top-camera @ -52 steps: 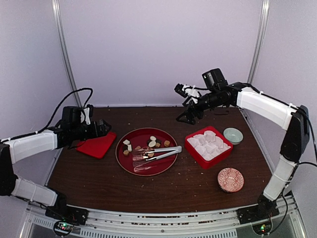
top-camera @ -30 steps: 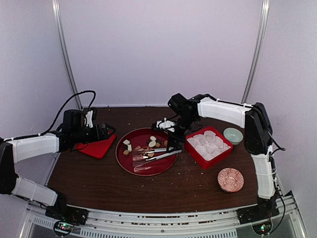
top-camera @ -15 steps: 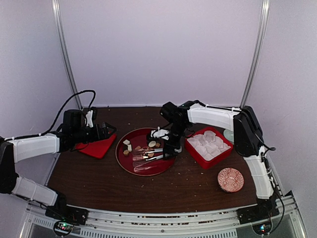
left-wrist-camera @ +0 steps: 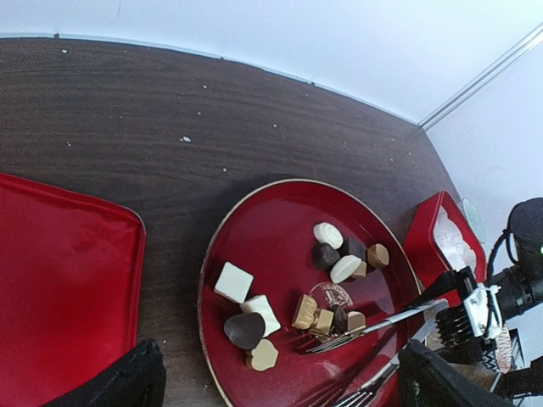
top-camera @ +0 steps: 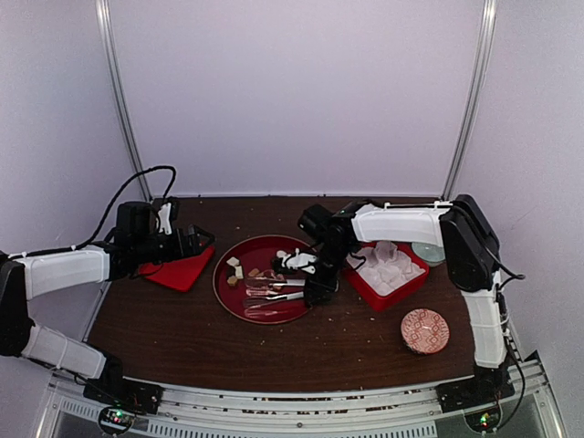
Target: Pack the chocolate
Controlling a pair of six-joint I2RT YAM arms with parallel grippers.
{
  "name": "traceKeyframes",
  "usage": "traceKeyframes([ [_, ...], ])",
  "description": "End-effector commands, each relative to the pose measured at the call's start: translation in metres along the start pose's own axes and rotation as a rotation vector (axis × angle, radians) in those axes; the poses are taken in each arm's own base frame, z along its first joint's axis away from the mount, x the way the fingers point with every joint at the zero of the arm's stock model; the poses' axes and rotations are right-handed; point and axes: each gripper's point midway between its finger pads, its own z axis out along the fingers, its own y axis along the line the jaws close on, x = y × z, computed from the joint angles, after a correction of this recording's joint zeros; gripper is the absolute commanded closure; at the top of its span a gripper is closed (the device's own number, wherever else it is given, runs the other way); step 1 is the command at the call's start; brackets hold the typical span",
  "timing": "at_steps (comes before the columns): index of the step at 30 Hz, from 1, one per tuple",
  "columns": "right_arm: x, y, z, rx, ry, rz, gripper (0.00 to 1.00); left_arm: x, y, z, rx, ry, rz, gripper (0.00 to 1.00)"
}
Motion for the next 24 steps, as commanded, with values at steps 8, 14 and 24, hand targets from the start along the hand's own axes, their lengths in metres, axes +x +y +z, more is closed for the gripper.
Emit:
traceKeyframes([
  [8, -0.029, 0.005, -0.017, 0.091, -0.183, 0.127, 0.31, 0.000, 0.002, 0.005, -0.003, -0.009, -0.005, 0.02],
  [14, -0.029, 0.006, -0.001, 0.083, -0.177, 0.110, 0.28, 0.002, 0.003, 0.005, -0.009, -0.001, -0.008, 0.02],
  [24, -0.025, 0.006, 0.016, 0.090, -0.142, 0.061, 0.29, 0.002, 0.004, 0.004, -0.012, -0.007, -0.015, 0.02],
])
